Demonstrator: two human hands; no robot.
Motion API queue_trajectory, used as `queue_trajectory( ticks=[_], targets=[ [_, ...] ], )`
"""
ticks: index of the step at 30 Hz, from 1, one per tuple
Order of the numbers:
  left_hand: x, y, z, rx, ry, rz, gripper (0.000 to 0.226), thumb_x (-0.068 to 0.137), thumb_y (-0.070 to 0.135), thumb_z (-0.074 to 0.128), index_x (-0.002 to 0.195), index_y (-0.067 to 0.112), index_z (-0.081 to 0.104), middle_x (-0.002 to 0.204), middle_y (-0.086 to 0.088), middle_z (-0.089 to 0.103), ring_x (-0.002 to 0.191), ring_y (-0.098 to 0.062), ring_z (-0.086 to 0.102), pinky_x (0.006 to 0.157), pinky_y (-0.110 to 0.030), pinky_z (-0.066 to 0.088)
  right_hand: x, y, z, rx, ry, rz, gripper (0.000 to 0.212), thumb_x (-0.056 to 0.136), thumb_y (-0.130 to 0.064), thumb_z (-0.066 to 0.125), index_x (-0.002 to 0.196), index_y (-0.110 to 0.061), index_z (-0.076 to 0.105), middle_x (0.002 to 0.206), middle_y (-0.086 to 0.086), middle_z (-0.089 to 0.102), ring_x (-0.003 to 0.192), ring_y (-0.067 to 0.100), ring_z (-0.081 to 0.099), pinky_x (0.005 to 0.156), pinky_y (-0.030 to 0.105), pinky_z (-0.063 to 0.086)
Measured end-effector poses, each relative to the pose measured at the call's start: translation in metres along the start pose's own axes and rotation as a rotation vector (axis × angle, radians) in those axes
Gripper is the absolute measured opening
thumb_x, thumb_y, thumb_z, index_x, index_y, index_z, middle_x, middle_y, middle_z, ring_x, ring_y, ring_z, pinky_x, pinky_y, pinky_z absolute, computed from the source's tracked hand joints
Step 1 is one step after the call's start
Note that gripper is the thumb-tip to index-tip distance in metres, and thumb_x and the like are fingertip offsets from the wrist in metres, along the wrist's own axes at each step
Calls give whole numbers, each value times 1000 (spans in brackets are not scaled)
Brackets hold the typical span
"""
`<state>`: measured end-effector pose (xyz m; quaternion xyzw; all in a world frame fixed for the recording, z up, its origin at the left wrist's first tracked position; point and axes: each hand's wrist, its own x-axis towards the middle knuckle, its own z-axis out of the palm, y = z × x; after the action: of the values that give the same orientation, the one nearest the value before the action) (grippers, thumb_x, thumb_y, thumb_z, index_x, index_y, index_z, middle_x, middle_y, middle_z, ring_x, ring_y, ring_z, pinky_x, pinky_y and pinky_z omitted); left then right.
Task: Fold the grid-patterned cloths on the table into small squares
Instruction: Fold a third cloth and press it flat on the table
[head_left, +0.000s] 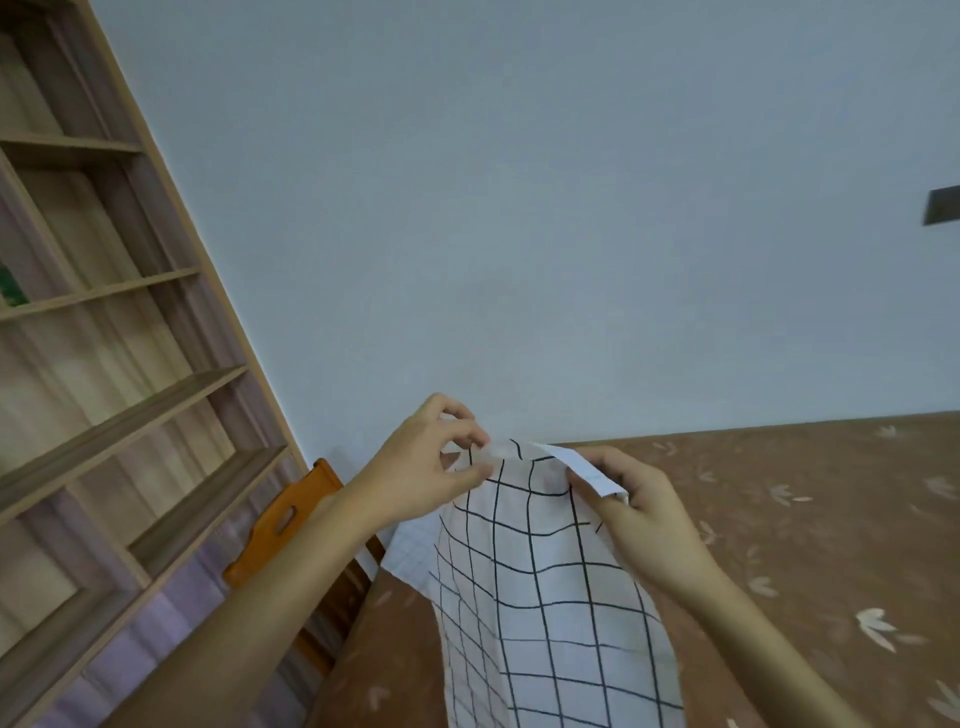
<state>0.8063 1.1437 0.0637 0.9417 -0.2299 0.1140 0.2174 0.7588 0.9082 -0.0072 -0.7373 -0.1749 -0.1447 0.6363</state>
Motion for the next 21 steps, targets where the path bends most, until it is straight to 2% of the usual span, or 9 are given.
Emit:
queue_trajectory(
  ticks=[5,8,9,11,13,15,18,19,21],
  targets=[
    [18,23,2,-326,-143,-55,5,89,27,75,88,23,71,118,14,69,62,-20,73,58,-30,52,5,-6,-31,21,-11,-29,23,99,-8,56,95,-22,73,63,-24,64,53,-8,55,51,5,39],
    [22,33,-5,-458,-257,-78,14,97,24,65,90,13,67,93,14,74,76,-28,77,49,-29,51,10,3,-49,33,86,13,15,96,-9,61,89,-15,73,55,-17,59,42,-1,46,46,6,32],
    [22,36,-7,-509,-295,-77,16,99,21,61,89,9,65,79,13,72,83,-31,77,52,-30,55,12,6,-54,47,114,42,13,95,-9,63,86,-11,72,55,-12,55,42,3,38,45,9,29],
    [23,39,-11,-585,-335,-78,17,101,15,58,89,3,63,71,7,71,92,-30,76,67,-35,62,15,12,-61,68,141,84,33,95,-18,66,66,-5,58,56,-5,45,48,9,31,45,16,25],
    [26,38,-10,-584,-307,-71,17,99,10,59,90,-3,65,81,-1,74,88,-20,76,83,-41,62,17,11,-64,52,129,91,47,94,-24,66,55,-14,41,51,-12,34,47,7,28,45,16,24],
    [29,36,-7,-540,-243,-49,18,98,6,59,91,-8,67,96,-3,76,89,-17,74,88,-38,60,19,15,-65,71,111,99,49,93,-30,67,55,-12,40,50,-6,34,49,10,31,48,19,28],
    [30,39,-4,-498,-146,-8,17,96,5,61,82,-5,66,118,1,73,97,-13,73,81,-20,55,21,26,-64,71,14,110,66,84,-53,69,77,11,54,70,36,49,67,18,46,65,31,35],
    [30,40,-3,-466,-115,12,19,95,7,64,78,-1,64,118,4,72,94,-10,72,78,-18,54,22,29,-63,59,-2,123,63,82,-55,68,85,8,63,86,41,55,71,21,54,67,35,40],
    [29,41,-2,-378,-60,49,26,87,18,76,72,3,61,118,11,71,90,-12,72,77,-21,54,24,33,-60,79,-4,118,36,86,-43,72,92,-8,76,97,30,69,87,31,72,76,43,55]
  ],
)
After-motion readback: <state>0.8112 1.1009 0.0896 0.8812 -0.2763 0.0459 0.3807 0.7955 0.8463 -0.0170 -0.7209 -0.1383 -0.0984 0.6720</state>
